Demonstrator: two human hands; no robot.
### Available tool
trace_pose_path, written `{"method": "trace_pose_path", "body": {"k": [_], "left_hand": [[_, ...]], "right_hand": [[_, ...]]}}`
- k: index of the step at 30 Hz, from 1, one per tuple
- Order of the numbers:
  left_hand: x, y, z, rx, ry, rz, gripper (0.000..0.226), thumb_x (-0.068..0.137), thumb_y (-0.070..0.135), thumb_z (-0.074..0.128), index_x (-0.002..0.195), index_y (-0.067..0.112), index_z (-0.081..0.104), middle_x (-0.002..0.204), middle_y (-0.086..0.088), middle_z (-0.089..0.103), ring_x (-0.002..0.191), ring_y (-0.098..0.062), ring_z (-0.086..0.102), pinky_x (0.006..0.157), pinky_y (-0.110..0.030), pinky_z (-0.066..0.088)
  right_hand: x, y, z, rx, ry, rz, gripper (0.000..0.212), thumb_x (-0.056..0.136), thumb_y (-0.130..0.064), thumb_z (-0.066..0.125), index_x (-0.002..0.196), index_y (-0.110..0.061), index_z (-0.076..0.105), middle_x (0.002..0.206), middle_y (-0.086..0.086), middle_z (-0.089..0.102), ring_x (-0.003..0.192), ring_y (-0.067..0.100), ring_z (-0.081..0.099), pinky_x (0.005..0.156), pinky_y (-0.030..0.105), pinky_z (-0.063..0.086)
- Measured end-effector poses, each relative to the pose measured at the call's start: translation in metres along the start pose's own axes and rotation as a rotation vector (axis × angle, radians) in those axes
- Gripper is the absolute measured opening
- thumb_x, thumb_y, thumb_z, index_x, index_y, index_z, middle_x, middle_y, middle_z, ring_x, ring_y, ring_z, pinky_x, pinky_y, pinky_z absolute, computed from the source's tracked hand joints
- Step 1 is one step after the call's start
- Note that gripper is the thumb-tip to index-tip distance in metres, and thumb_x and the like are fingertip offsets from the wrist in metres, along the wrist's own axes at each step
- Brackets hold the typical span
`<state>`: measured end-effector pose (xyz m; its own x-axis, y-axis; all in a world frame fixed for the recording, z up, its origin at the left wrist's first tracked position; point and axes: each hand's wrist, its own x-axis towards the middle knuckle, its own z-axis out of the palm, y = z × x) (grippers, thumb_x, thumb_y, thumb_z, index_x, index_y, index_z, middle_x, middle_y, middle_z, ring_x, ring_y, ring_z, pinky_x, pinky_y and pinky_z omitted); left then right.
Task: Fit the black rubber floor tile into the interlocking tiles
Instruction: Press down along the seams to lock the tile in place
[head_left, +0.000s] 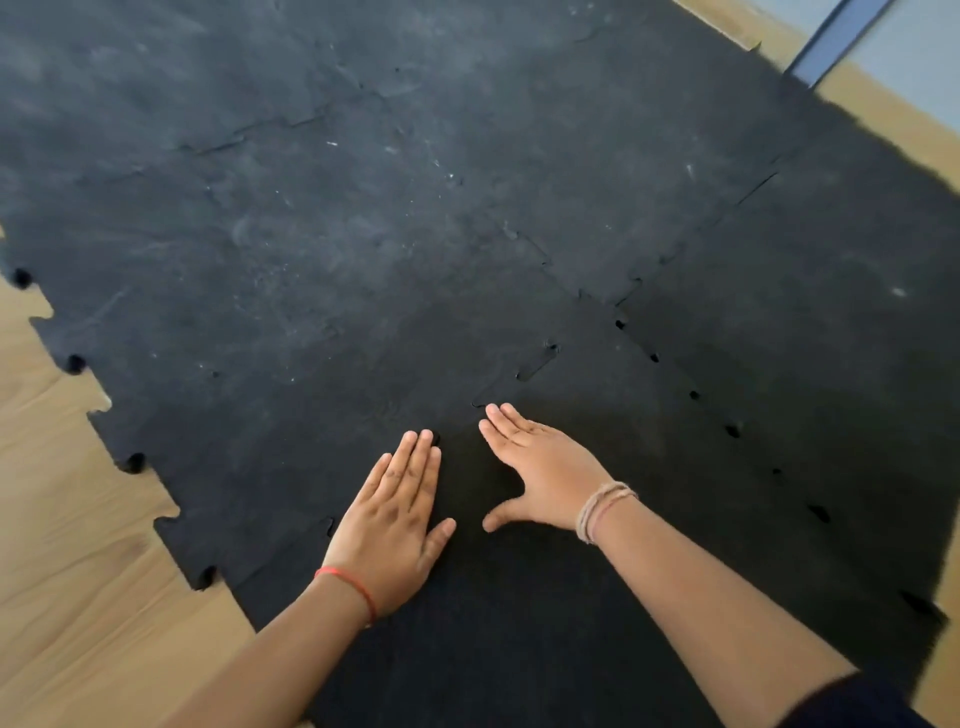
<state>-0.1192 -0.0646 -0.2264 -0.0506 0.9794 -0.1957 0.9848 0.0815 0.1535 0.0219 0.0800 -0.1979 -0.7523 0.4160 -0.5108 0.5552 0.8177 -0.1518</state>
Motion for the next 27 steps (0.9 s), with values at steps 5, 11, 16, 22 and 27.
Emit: {"method": "trace_pose_path", "body": {"k": [5,11,16,22,27], "left_hand": [[0.037,0.003,-0.002,-0.016,0.044,0.132,0.066,0.088,0.052,-0.002,0.134,0.010,-0.024,0.143,-0.006,-0.031,0.133,-0.021,-0.031,0.110,-0.032,-0.018],[0.076,0.007,-0.004,-0.007,0.070,0.192,0.067,0.085,0.054,-0.008,0.136,0.014,-0.023,0.142,-0.001,-0.034,0.132,-0.017,-0.032,0.108,-0.029,-0.023],[0.074,0.012,-0.018,0.036,0.017,0.163,0.065,0.093,0.046,0.012,0.138,0.002,0.029,0.148,-0.013,0.026,0.136,-0.028,0.023,0.110,-0.032,0.000],[0.074,0.018,-0.033,0.025,-0.070,0.126,0.069,0.094,0.044,0.001,0.134,0.003,0.039,0.143,-0.014,0.037,0.131,-0.029,0.033,0.108,-0.032,0.004],[0.078,0.016,-0.026,0.037,-0.032,0.140,0.065,0.092,0.045,0.013,0.132,0.001,0.040,0.142,-0.015,0.038,0.131,-0.028,0.033,0.109,-0.031,0.003]], "right_hand": [[-0.006,0.004,0.036,0.038,0.396,0.241,0.080,0.083,-0.067,0.005,0.143,-0.017,-0.010,0.149,-0.002,-0.020,0.138,0.016,-0.021,0.114,0.029,-0.009],[0.020,0.029,0.028,0.056,0.469,0.394,0.084,0.083,-0.067,-0.001,0.143,-0.010,-0.009,0.154,0.008,-0.011,0.140,0.019,-0.017,0.114,0.032,-0.008],[0.020,0.030,0.031,0.102,0.450,0.375,0.080,0.084,-0.067,0.003,0.141,-0.011,-0.012,0.151,0.006,-0.016,0.140,0.019,-0.018,0.112,0.032,-0.011],[0.016,0.031,0.022,0.151,0.396,0.366,0.081,0.083,-0.067,0.002,0.139,-0.013,-0.021,0.153,0.006,-0.021,0.139,0.019,-0.025,0.112,0.034,-0.017],[0.019,0.033,0.023,0.136,0.422,0.348,0.082,0.080,-0.068,-0.002,0.139,-0.014,-0.018,0.152,0.005,-0.019,0.138,0.017,-0.023,0.112,0.033,-0.014]]}}
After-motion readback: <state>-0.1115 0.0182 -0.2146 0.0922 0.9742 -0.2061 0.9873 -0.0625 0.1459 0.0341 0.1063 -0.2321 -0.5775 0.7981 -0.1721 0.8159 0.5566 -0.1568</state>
